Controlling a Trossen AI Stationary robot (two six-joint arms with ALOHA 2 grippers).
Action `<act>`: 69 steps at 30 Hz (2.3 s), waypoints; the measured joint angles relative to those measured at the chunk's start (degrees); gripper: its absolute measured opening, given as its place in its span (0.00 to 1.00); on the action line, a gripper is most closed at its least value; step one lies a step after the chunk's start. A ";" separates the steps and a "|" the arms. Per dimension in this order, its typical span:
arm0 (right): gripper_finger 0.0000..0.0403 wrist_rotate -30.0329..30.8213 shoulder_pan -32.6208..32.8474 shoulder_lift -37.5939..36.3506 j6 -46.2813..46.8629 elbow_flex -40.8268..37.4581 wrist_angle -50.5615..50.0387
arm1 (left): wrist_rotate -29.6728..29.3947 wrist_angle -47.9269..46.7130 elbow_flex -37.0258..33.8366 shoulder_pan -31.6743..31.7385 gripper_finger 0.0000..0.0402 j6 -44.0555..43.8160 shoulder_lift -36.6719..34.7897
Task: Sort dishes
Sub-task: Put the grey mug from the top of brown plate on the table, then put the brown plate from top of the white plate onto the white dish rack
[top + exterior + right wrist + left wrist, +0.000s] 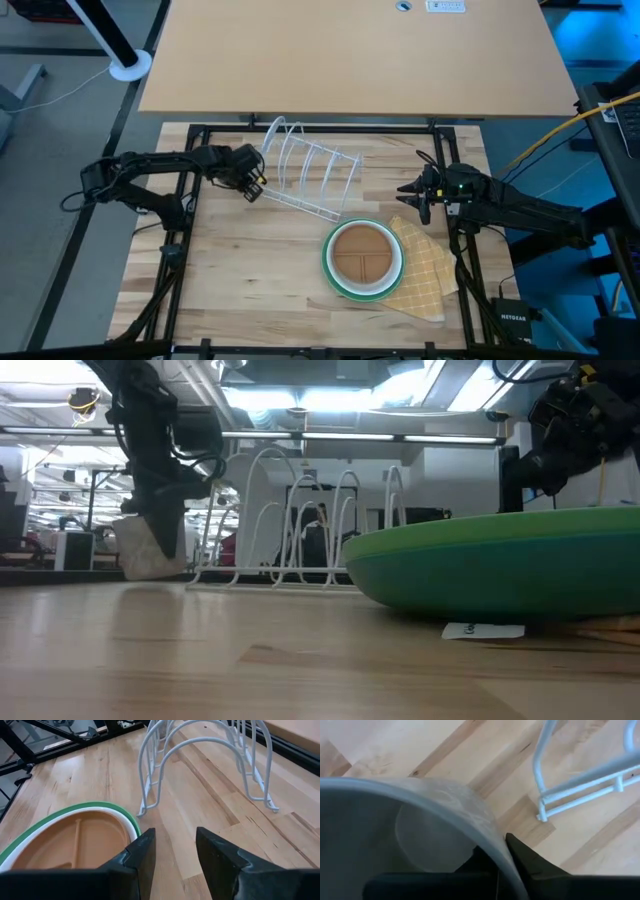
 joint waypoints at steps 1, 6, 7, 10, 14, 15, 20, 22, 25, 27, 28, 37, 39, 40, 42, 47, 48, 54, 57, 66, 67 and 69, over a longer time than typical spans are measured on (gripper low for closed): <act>0.36 0.00 0.01 -0.02 0.00 0.00 0.02 | 0.04 0.04 0.00 0.34 0.05 0.06 0.00; 0.36 0.01 0.01 -0.02 0.00 0.00 -0.01 | 0.20 0.04 0.00 0.98 0.09 0.04 0.00; 0.36 0.02 0.02 0.00 0.00 0.00 -0.04 | 0.20 0.04 0.00 0.98 0.10 0.03 0.00; 0.36 0.02 0.02 -0.02 0.00 0.00 -0.01 | 0.20 0.02 0.00 0.96 0.10 -0.05 0.00; 0.36 0.02 0.00 -0.02 0.00 0.00 -0.02 | 0.20 0.04 0.00 0.96 0.11 -0.99 0.02; 0.36 0.02 -0.01 -0.02 -0.01 0.00 -0.02 | 0.20 0.04 0.00 0.93 0.11 -1.44 0.02; 0.36 0.02 -0.01 -0.01 -0.02 0.00 -0.04 | 0.15 0.02 0.00 0.74 0.11 -2.41 0.02; 0.36 0.04 0.01 0.00 0.00 0.00 -0.03 | 0.13 0.04 0.00 0.74 0.11 -2.41 0.02; 0.36 0.02 -0.01 -0.01 -0.01 0.00 -0.04 | 0.13 0.03 0.00 0.74 0.11 -2.41 0.02; 0.36 0.02 0.02 0.00 -0.02 0.00 -0.04 | 0.12 0.02 0.00 0.74 0.11 -2.86 0.04; 0.36 0.02 0.00 -0.01 -0.01 0.00 -0.04 | 0.10 0.02 0.00 0.74 0.11 -3.80 0.04; 0.36 0.02 -0.01 -0.02 0.00 0.00 -0.04 | -0.07 -0.57 0.02 0.69 0.11 -4.80 0.04; 0.36 0.02 0.01 0.00 0.00 0.00 -0.04 | -0.13 -0.53 0.02 0.69 0.13 -5.18 0.04; 0.36 0.02 0.01 -0.02 -0.02 0.00 -0.03 | -0.13 -0.50 0.04 0.69 0.15 -5.82 0.04; 0.36 0.02 0.01 -0.01 -0.02 0.00 -0.04 | -0.06 -0.48 0.04 0.68 0.21 -5.91 0.04; 0.36 0.02 0.01 -0.02 -0.02 0.00 -0.03 | -0.11 -0.55 0.06 0.69 0.38 -4.42 0.04; 0.36 0.02 0.01 -0.01 -0.01 0.00 -0.03 | -0.06 -0.83 0.24 0.69 0.41 -4.39 0.04; 0.36 0.02 0.00 0.00 -0.02 0.00 -0.04 | 1.09 -7.02 3.91 0.69 0.45 -2.19 0.04; 0.36 0.02 0.01 -0.01 -0.02 0.00 -0.04 | 1.11 -10.53 6.83 0.69 0.45 -2.18 0.04; 0.36 0.02 0.00 -0.02 -0.02 0.00 -0.04 | 1.14 -19.05 16.86 0.69 0.45 0.04 0.04; 0.36 0.02 0.01 -0.02 -0.01 0.00 -0.04 | 1.16 -19.84 18.02 0.69 0.45 -0.11 0.04; 0.36 0.00 0.02 0.00 -0.02 0.00 -0.04 | 1.93 -21.22 20.20 0.67 0.45 -1.65 0.04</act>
